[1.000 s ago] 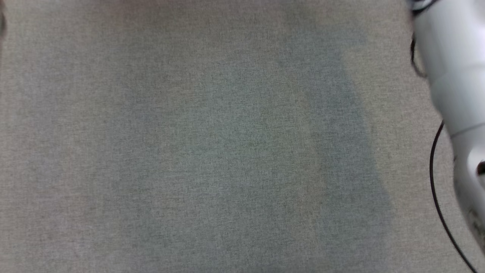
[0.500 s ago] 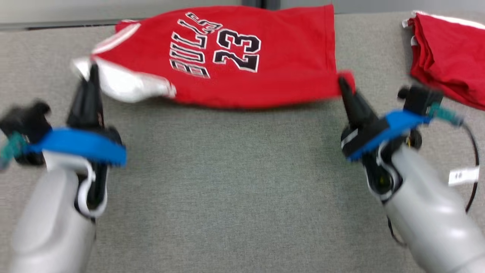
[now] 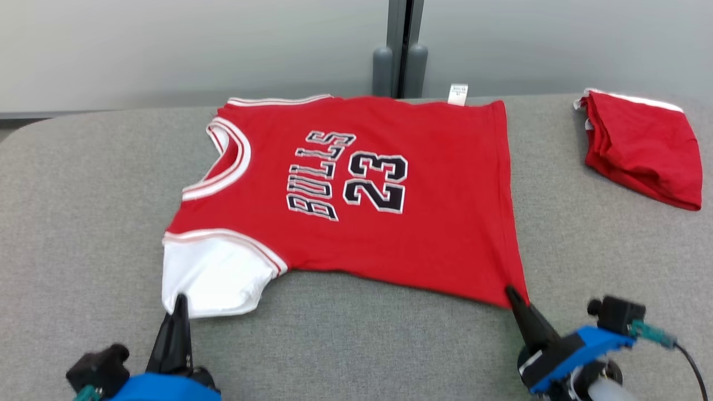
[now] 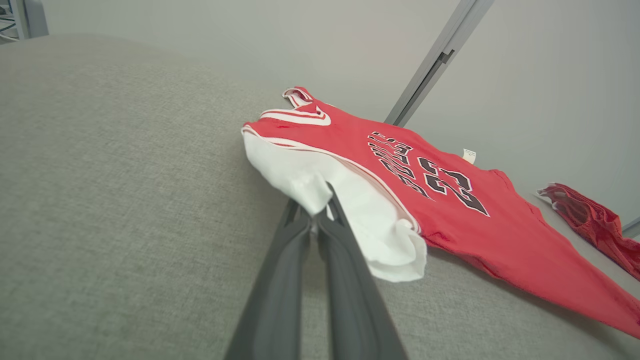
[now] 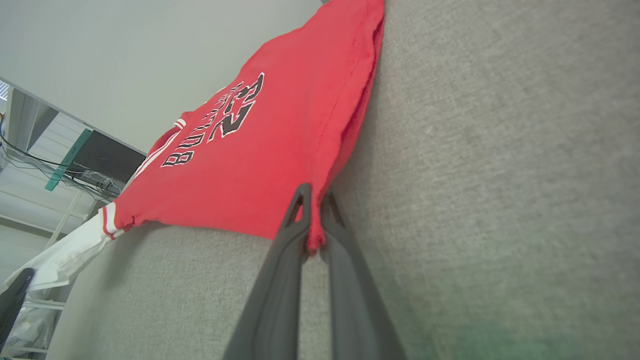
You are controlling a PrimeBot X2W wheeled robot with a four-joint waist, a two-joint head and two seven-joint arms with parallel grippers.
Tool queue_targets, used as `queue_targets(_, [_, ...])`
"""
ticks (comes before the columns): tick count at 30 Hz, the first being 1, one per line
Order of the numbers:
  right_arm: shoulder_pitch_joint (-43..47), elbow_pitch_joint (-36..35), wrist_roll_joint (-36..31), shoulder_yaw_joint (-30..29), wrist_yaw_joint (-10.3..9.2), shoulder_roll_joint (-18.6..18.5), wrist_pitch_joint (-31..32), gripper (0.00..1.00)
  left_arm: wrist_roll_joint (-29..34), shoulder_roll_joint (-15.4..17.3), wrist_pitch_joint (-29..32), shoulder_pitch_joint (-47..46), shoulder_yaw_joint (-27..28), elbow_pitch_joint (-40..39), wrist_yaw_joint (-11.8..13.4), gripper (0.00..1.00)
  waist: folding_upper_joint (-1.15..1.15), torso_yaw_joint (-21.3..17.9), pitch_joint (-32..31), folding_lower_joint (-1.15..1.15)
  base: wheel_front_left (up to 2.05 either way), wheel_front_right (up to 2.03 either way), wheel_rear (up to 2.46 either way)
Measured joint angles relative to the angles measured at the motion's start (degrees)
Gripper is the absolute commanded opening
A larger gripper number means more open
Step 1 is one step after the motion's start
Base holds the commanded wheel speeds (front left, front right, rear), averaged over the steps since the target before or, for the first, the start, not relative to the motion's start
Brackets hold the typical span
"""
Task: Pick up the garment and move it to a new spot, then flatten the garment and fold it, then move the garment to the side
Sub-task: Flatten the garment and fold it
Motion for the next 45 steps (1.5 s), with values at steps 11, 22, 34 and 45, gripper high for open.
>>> queue_targets(11, [15.67, -5.81, -1.04, -5.25, 0.01, -2.30, 0.64, 0.00, 2.00, -1.15, 0.00, 14.01, 2.80, -4.85, 1.04, 0.00, 0.00, 0.55, -5.52, 0.01, 0.00, 0.00, 0.00])
queue_targets(22, [21.11, -12.01, -5.70, -11.40, 0.01, -0.58, 6.42, 0.00, 3.13, -0.54, 0.26, 14.92, 0.57, -5.21, 0.35, 0.00, 0.02, 0.14, -6.78, 0.01, 0.00, 0.00, 0.00])
queue_targets(34, [15.64, -14.03, -8.37, -16.41, 0.00, 3.98, 13.43, 0.00, 5.41, 5.47, 3.12, 0.52, -1.87, -1.26, -1.36, 0.00, 0.03, -2.54, -4.64, 0.02, 0.00, 0.00, 0.00])
queue_targets(45, [5.88, -10.66, -8.02, -20.22, 0.00, 7.56, 15.93, 0.00, 6.60, 7.92, 5.17, -17.16, -6.69, 9.02, -2.00, 0.00, 0.03, -4.84, 1.39, 0.03, 0.00, 0.00, 0.00])
